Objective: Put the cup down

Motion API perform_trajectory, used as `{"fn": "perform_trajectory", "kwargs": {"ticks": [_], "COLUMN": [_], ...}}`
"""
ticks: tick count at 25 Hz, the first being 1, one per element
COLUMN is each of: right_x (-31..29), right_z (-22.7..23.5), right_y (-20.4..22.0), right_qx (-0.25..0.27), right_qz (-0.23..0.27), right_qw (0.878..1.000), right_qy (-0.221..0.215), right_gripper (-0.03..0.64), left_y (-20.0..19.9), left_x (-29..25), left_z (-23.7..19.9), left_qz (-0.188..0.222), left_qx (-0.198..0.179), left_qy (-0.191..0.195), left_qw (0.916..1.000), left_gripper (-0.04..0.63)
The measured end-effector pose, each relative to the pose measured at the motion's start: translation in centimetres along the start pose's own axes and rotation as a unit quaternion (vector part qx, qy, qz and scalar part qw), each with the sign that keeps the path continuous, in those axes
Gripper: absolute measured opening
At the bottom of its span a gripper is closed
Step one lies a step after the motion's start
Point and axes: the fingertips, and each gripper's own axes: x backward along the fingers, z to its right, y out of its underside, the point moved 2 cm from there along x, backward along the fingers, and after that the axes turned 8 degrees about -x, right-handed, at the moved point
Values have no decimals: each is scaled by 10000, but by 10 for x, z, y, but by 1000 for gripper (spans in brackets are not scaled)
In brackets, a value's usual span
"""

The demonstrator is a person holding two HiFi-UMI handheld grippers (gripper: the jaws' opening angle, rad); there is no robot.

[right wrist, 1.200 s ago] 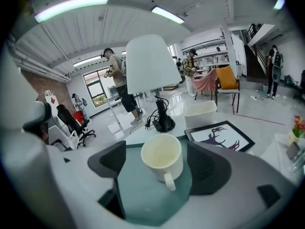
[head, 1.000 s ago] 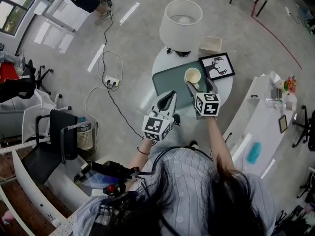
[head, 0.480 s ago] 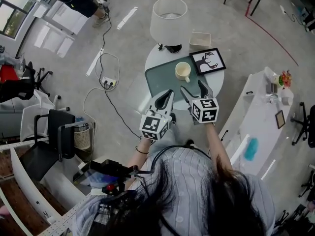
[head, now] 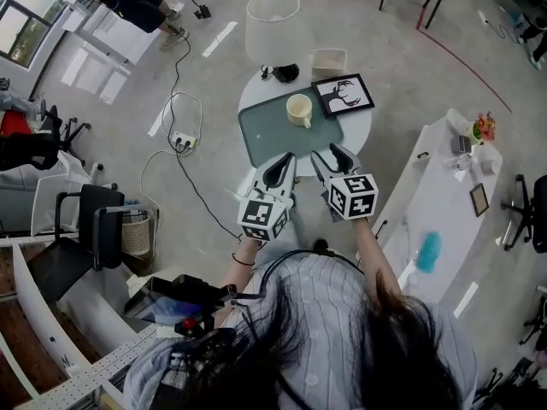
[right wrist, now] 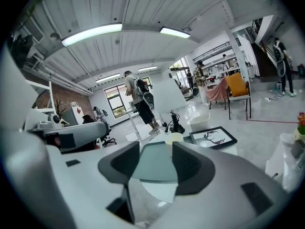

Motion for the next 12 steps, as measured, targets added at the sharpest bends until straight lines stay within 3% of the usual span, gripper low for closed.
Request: {"fn": "perform_trajectory", "kwargs": {"ticks": [12], "right_x": [81], "right_z": [-12], "right_y": [24], "right_qx": [-16], "right_qz": [121], "right_qw": [9991], "right_qy": [-410], "right_gripper": [194], "left_y": [2], "left_x": [40], "left_z": [77], "left_qz": [126], "left_qx": [-155], "left_qy": [-220], "left_qw": [9996], "left_gripper": [18]}}
